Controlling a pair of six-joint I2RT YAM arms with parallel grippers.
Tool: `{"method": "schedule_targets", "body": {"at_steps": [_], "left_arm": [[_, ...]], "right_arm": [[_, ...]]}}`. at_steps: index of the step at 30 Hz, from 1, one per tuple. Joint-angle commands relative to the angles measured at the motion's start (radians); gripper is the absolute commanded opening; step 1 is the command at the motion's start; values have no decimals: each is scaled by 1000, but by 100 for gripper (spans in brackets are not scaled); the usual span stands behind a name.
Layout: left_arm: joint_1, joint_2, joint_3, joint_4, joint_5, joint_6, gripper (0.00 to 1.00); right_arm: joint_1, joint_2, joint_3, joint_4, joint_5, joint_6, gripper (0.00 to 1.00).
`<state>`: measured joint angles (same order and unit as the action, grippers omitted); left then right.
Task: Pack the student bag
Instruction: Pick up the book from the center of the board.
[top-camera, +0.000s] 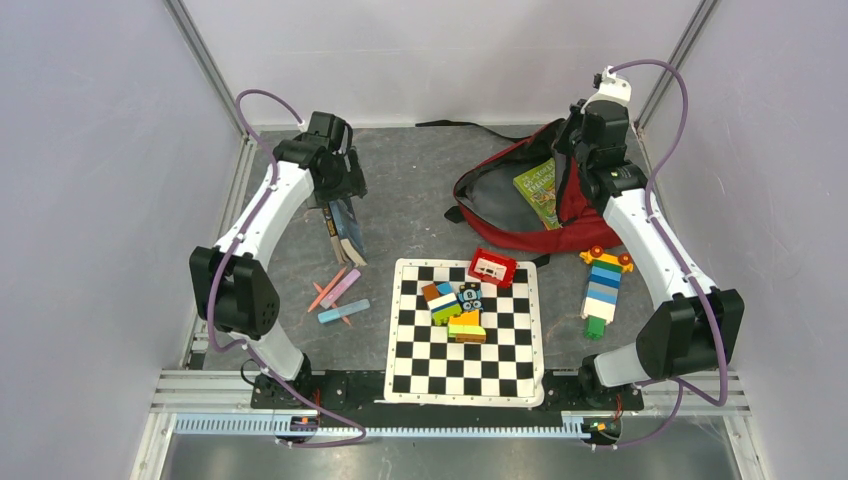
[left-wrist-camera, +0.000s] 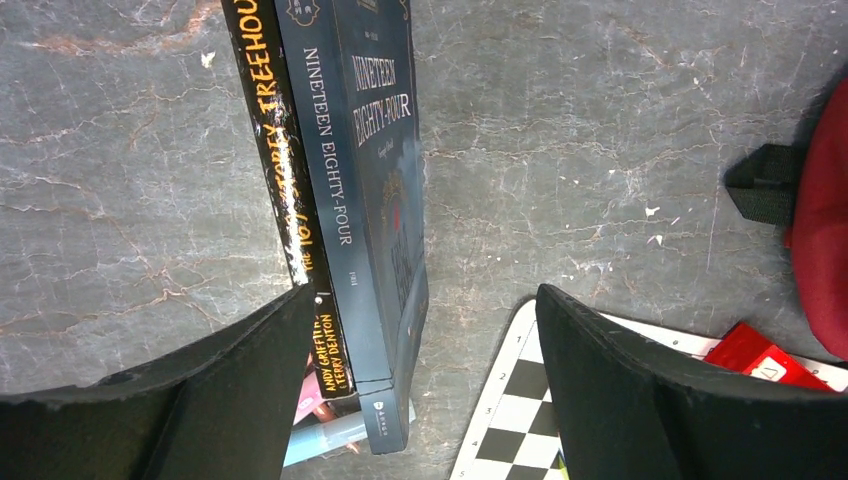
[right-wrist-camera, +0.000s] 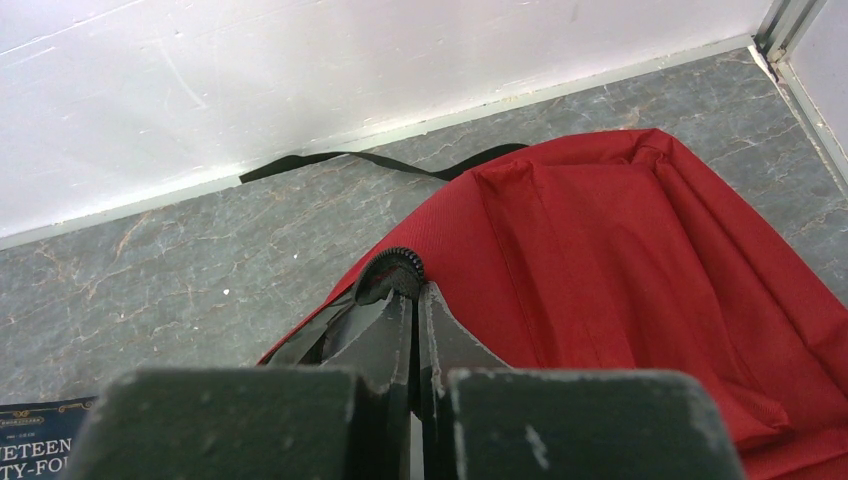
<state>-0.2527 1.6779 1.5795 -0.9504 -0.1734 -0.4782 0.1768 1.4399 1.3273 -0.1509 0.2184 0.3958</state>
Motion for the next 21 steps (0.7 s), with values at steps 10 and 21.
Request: {"method": "schedule_targets", "body": {"at_steps": [10,21], "left_arm": [[2,-28,-44,56,19,14,85],[1,-37,-75,107,60,11,79]], "right_arm": [[4,1,35,43,-9,-1,0],[4,1,37,43,-9,-2,0]]}}
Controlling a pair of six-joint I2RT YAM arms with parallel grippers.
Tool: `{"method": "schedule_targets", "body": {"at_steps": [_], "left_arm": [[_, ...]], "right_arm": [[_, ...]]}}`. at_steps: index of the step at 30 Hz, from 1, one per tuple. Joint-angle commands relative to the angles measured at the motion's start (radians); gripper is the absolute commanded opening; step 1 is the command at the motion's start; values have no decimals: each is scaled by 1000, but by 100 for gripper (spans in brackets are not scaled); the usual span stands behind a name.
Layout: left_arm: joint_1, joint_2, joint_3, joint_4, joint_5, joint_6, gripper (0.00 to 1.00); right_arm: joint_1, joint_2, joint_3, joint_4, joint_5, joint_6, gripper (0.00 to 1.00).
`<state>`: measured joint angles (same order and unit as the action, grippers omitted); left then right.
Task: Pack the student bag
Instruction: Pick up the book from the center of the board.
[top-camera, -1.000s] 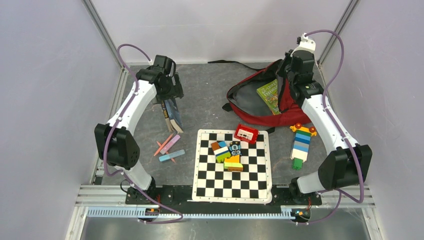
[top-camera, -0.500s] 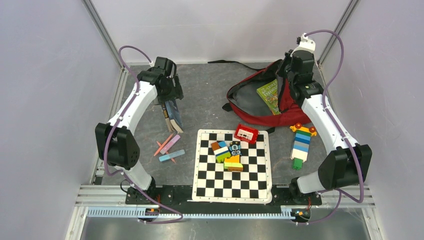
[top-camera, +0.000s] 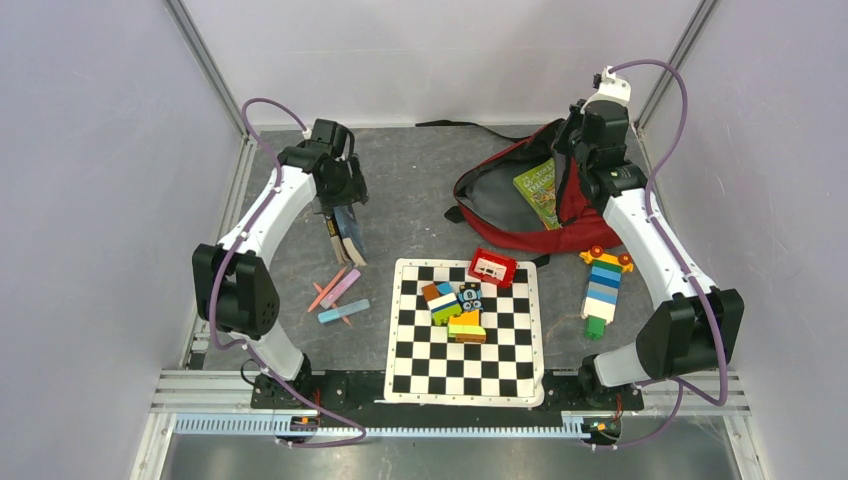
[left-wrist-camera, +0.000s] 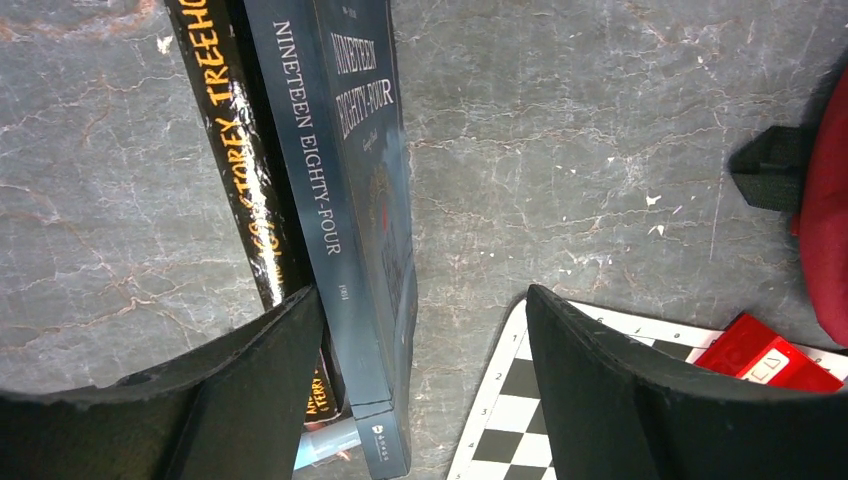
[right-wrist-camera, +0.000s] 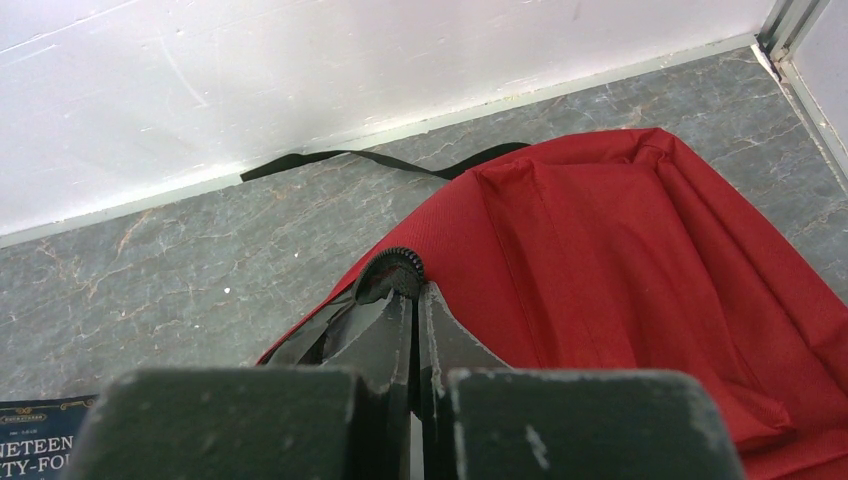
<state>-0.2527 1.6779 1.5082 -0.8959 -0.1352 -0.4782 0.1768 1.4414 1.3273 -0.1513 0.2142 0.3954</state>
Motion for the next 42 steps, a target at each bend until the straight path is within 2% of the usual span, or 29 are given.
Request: {"method": "schedule_targets", "body": {"at_steps": [1,24,38,42], "left_arm": [[1,-37,-5,52,22,10,79],[1,-12,-62,70,9,18,72],[1,-4,-65,77,13,16,62],[0,-9,-62,76,11,15,55]], "right_arm": [[4,-1,36,43,-5,-1,0],[3,-4,36,43,-2,-5,0],[4,1,40,43,0,-7,0],[4,1,40,44,0,-7,0]]}}
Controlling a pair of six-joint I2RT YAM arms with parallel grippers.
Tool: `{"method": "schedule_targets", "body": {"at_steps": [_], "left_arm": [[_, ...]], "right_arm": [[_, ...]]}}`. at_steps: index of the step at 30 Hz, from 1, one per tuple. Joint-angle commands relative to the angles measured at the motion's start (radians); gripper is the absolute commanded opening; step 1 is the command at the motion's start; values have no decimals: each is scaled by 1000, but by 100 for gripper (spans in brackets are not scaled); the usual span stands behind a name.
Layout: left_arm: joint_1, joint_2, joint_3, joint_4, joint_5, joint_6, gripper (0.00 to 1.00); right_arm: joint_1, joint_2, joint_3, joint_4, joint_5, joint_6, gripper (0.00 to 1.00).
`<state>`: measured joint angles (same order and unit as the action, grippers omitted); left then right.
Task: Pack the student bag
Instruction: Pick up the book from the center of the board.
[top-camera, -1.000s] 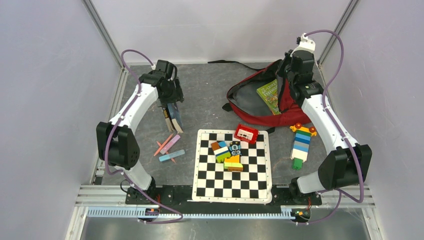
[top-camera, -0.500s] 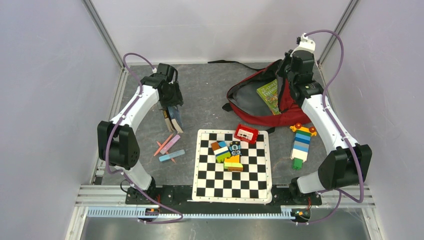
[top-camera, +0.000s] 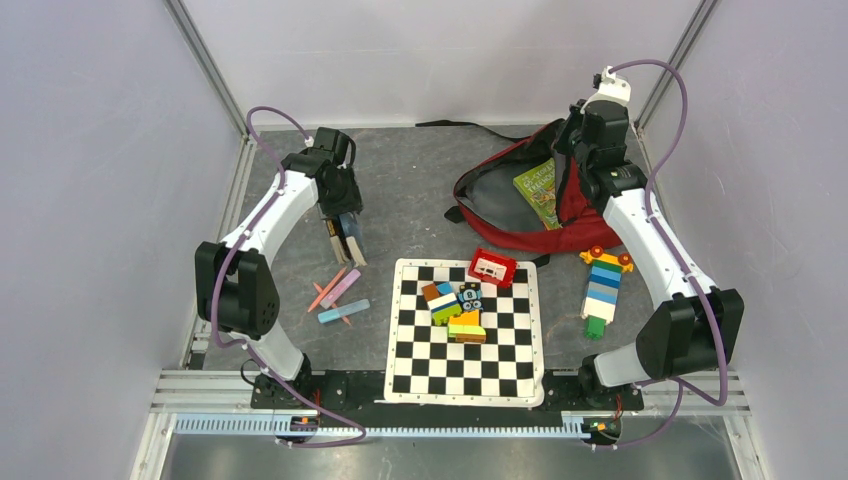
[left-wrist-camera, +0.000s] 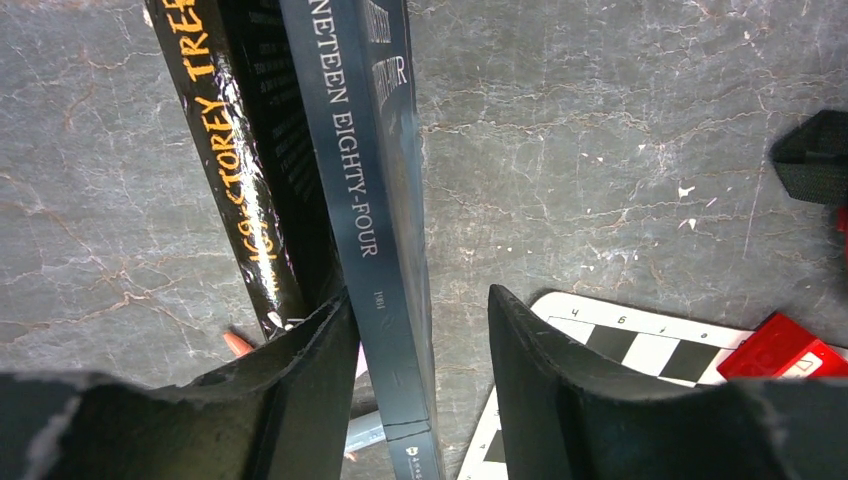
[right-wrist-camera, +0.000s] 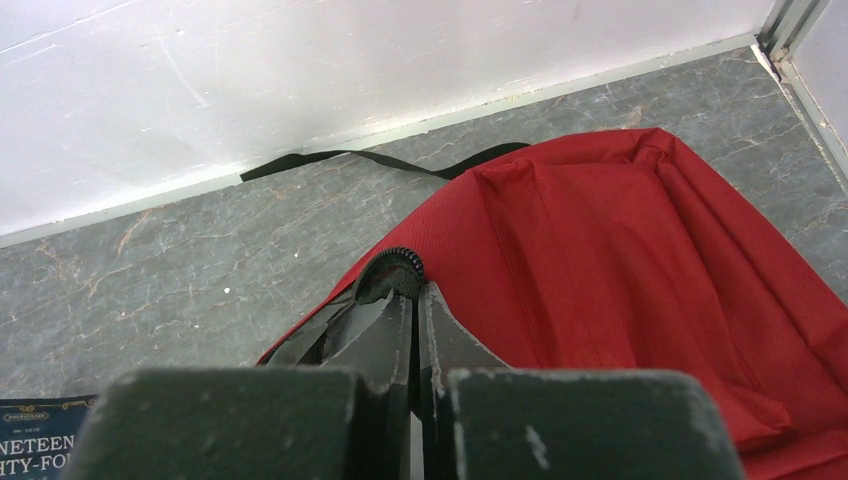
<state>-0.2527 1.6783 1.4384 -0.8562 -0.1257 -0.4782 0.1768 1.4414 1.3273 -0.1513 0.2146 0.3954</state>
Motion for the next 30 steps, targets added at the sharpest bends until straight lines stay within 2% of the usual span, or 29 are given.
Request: {"method": "schedule_targets", "body": {"at_steps": [1,8,18,22,30], "left_arm": [[0,-10,8,37,0,16,53],[0,-9,9,37,2,14,43],[-2,-9,17,44,31,-5,25],[-5,-16,19,55,37,-17,14],[-9,-16,41,70,67,-43,2]], "right_arm": [[4,1,41,43,-1,-6,0],[4,1,42,43,-1,-8,0],[5,-6,38,44,1,-10,0],[5,-5,38,43,0,-10,0],[4,-10,35,44,2,-11,0]]}}
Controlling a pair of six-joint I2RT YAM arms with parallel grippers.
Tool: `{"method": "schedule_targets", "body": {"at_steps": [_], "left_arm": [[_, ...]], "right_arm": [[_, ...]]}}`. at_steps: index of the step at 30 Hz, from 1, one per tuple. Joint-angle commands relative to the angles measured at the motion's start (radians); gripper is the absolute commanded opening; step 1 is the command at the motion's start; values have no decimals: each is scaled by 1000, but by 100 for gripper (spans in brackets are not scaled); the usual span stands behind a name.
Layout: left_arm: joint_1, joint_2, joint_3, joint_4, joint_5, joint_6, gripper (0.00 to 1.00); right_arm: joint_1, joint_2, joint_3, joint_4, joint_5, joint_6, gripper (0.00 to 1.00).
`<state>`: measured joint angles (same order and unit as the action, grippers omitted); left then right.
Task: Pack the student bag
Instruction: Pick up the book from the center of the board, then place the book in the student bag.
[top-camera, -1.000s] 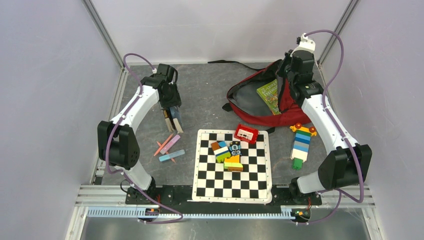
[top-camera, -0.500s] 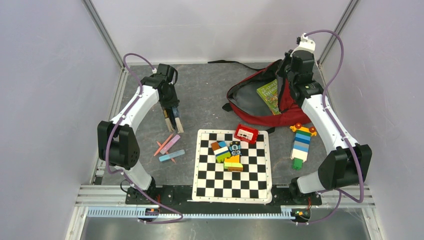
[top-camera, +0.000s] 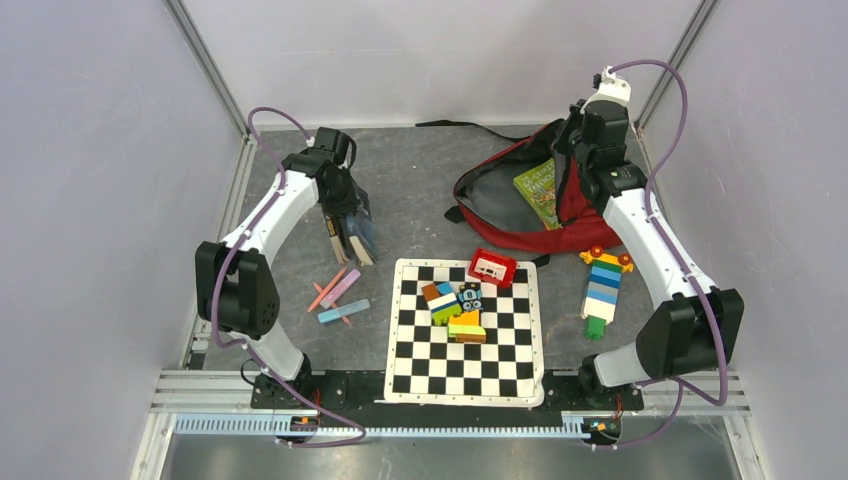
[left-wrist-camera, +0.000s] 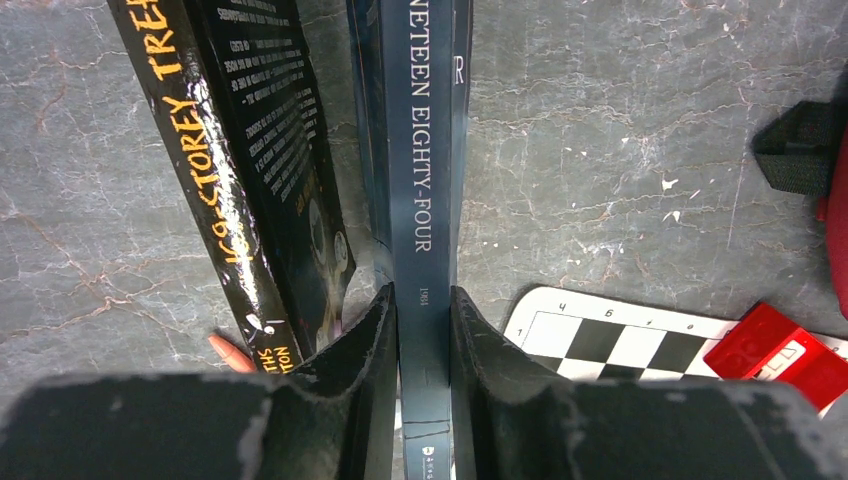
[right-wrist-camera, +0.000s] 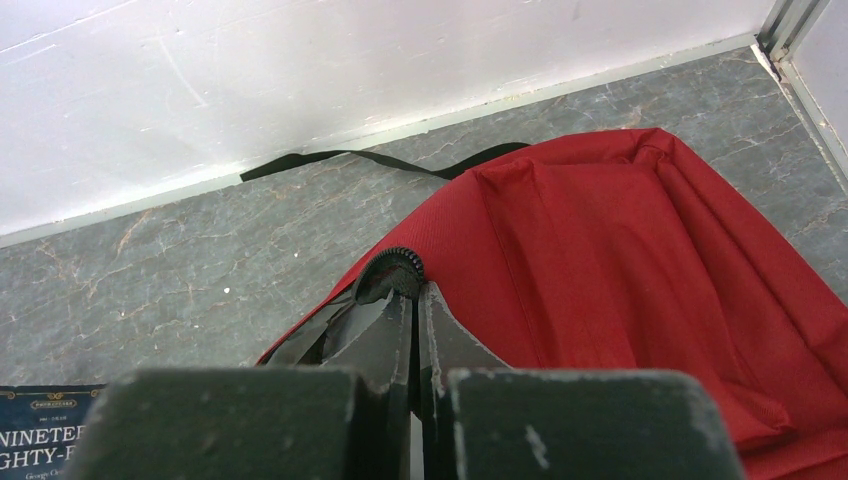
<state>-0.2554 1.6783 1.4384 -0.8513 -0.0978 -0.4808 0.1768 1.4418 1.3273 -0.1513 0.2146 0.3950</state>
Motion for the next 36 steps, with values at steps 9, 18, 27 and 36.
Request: {"method": "schedule_targets", "body": {"at_steps": [9,18,27,36], "left_arm": [[-10,-80,143,113,216,-97,2],[-70,-110,156,327,501,-229,2],[-246,32,147,826,650,-550,2],[-313,205,193,1056,672,-795,2]], "right_arm": [[4,-20,38,44,11,-18,0],[4,-16,63,44,-12,-11,0],[4,-38,54,44,-13,-6,0],[5,-46,85,44,24,2,0]]}}
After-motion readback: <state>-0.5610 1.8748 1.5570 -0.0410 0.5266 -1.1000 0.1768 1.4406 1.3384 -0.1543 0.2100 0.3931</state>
